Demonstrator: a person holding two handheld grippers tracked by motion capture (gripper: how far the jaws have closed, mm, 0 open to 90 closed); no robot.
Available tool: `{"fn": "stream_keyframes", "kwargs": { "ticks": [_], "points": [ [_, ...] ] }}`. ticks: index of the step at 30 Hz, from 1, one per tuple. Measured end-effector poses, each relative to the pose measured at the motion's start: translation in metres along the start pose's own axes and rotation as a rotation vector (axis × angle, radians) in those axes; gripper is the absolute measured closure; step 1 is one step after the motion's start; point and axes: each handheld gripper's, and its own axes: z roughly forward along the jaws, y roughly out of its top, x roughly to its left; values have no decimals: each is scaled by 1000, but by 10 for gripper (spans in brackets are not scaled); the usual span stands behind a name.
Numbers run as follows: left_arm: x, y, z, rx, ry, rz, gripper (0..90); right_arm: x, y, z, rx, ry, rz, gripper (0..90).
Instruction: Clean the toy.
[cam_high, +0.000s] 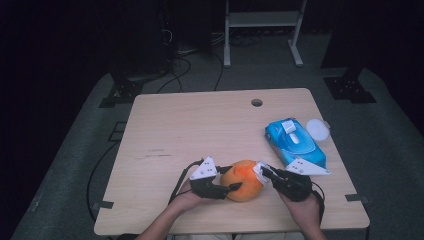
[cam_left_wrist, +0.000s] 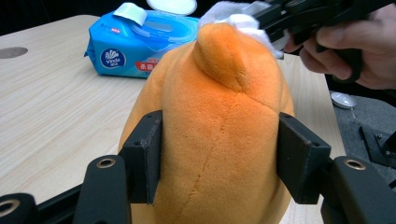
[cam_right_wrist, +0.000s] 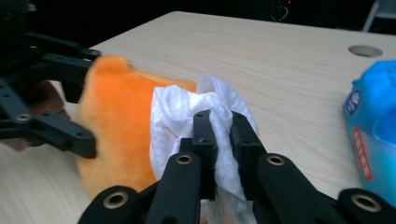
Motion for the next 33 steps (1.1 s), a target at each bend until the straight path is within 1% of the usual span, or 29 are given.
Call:
{"fn": "stream_keyframes", "kwargs": {
  "ticks": [1, 4, 6, 8, 9, 11, 13, 15, 16, 17, 18, 19, 20, 21, 22, 23, 24, 25, 26, 27, 28, 29, 30, 32, 33],
  "points": [
    [0, 0, 0, 0, 1, 0, 401, -2, 0, 1, 0, 1, 18, 825],
    [-2, 1, 0, 8, 3, 14, 403, -1, 1, 2, 6, -8, 14, 826],
    [-4, 1, 1, 12, 2, 24, 404, -3, 1, 2, 6, -10, 22, 825],
    [-5, 2, 1, 16, 0, 36, 407, -8, 0, 2, 11, -22, 42, 826],
    [-6, 2, 1, 16, 0, 35, 409, -11, -1, 2, 12, -23, 59, 825],
    [-7, 3, 0, 15, 7, 36, 421, -14, -1, 2, 10, -18, 87, 826],
    [-8, 6, -2, 11, 14, 31, 441, -9, 2, 0, 2, -6, 85, 826],
    [-9, 12, -6, 6, 10, 15, 464, 0, 8, -4, -25, 31, 67, 826],
    [-10, 15, -8, 4, 5, 14, 470, 7, 12, -6, -41, 53, 53, 826],
    [-11, 17, -10, -1, -4, 13, 475, 10, 15, -7, -53, 69, 45, 825],
    [-13, 20, -12, 4, -13, 24, 478, 14, 17, -8, -63, 89, 36, 825],
    [-15, 21, -14, 8, -12, 33, 479, 19, 18, -8, -69, 97, 22, 825],
    [-15, 21, -14, 13, -6, 39, 479, 21, 17, -7, -66, 94, 13, 825],
    [-16, 21, -14, 20, -1, 41, 479, 20, 16, -6, -60, 94, 17, 826],
    [-15, 19, -14, 35, 4, 47, 479, 18, 13, -3, -48, 96, 36, 825],
    [-14, 17, -14, 33, 2, 40, 480, 15, 9, 0, -24, 85, 51, 825],
    [-12, 17, -14, 30, 0, 31, 480, 11, 4, 4, -1, 62, 53, 826],
    [-12, 17, -14, 32, 1, 31, 480, 6, -1, 8, 19, 40, 58, 825],
    [-12, 17, -14, 34, -1, 34, 478, 0, -4, 10, 36, 35, 88, 825],
    [-12, 16, -13, 32, 1, 37, 477, -4, -5, 10, 39, 45, 123, 825],
    [-12, 15, -12, 35, 2, 33, 474, -4, -4, 9, 33, 51, 134, 826],
    [-13, 14, -10, 34, 2, 38, 471, 0, 0, 7, 21, 59, 120, 826],
    [-14, 14, -8, 36, 2, 43, 468, 5, 4, 4, -1, 82, 105, 825],
    [-19, 15, -2, 42, 9, 62, 462, 16, 12, 0, -34, 111, 78, 826],
    [-21, 15, -1, 47, 10, 65, 457, 22, 15, -2, -47, 120, 54, 826]
  ]
}}
